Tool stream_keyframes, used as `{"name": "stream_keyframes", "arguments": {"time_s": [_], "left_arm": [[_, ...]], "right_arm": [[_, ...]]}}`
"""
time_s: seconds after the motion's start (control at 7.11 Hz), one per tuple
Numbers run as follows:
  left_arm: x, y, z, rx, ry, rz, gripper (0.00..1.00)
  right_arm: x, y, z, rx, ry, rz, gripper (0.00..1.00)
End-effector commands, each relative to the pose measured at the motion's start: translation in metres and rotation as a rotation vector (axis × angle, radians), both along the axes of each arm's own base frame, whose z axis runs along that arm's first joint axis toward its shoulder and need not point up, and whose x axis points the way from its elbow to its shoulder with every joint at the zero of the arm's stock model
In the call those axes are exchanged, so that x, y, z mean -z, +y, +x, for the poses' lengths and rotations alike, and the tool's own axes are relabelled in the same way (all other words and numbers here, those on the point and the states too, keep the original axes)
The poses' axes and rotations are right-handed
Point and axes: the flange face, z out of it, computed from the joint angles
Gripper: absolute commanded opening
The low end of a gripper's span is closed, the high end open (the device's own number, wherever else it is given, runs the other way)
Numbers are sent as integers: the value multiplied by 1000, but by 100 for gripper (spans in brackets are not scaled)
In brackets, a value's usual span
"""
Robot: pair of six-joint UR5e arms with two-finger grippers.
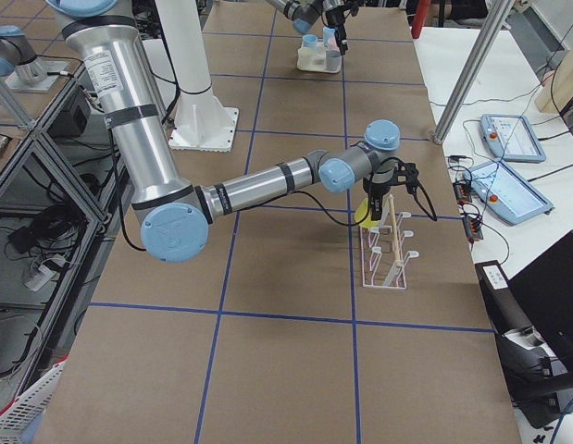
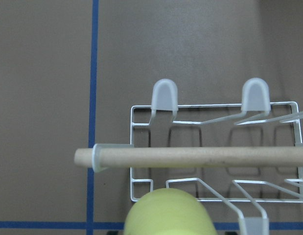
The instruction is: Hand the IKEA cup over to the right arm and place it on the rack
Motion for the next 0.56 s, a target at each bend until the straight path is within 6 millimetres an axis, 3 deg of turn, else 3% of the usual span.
{"name": "stream_keyframes", "arguments": {"time_s": [0.0, 0.14, 0.42], "left_arm": [[-12, 1, -4, 4, -22, 4, 100], [-32, 1, -14, 8, -78, 36, 100], [-69, -10, -58, 47, -214, 92, 100]], "right_arm": [[0, -4, -5, 7, -1, -6, 99], [4, -5, -5, 10, -10, -3, 99], [19, -4, -1, 7, -29, 16, 99]]}}
